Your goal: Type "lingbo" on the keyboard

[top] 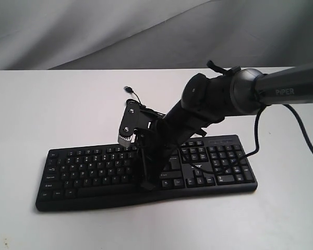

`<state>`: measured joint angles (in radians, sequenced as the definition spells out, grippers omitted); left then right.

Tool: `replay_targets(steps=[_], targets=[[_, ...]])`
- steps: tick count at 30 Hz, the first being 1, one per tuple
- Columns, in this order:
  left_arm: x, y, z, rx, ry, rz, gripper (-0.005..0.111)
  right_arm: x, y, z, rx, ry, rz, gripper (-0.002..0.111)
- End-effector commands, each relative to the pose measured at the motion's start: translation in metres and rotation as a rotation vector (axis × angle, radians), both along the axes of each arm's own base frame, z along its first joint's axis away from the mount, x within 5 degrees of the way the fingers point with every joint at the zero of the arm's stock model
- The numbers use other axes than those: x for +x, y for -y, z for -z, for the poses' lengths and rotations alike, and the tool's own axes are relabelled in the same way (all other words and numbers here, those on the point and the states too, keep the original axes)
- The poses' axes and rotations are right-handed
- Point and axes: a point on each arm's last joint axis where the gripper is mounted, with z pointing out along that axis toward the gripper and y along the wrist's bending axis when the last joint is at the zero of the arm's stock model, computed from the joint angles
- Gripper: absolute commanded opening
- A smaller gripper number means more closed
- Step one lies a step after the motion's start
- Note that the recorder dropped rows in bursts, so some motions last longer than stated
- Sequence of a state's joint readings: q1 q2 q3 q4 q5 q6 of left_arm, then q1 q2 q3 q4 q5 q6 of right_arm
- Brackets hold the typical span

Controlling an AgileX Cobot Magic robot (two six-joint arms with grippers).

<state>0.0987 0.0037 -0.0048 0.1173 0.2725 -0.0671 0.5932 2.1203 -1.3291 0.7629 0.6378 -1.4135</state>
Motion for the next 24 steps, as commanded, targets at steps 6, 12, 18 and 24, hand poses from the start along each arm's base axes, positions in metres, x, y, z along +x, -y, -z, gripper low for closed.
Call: replay_targets(steps=[6, 12, 18, 24], targets=[[0.0, 0.0, 0.0, -0.001, 0.01, 0.0, 0.001, 0.003, -0.009, -0.014, 0.058, 0.078, 0.018, 0.0], [0.0, 0.0, 0.0, -0.001, 0.01, 0.0, 0.001, 0.007, -0.015, -0.019, 0.092, 0.076, 0.004, 0.0], [0.0, 0.0, 0.0, -0.001, 0.01, 0.0, 0.001, 0.013, -0.02, -0.012, 0.094, 0.052, 0.008, 0.0], [0.0, 0.0, 0.0, -0.001, 0.01, 0.0, 0.001, 0.012, -0.02, -0.009, 0.09, 0.039, 0.003, 0.0]])
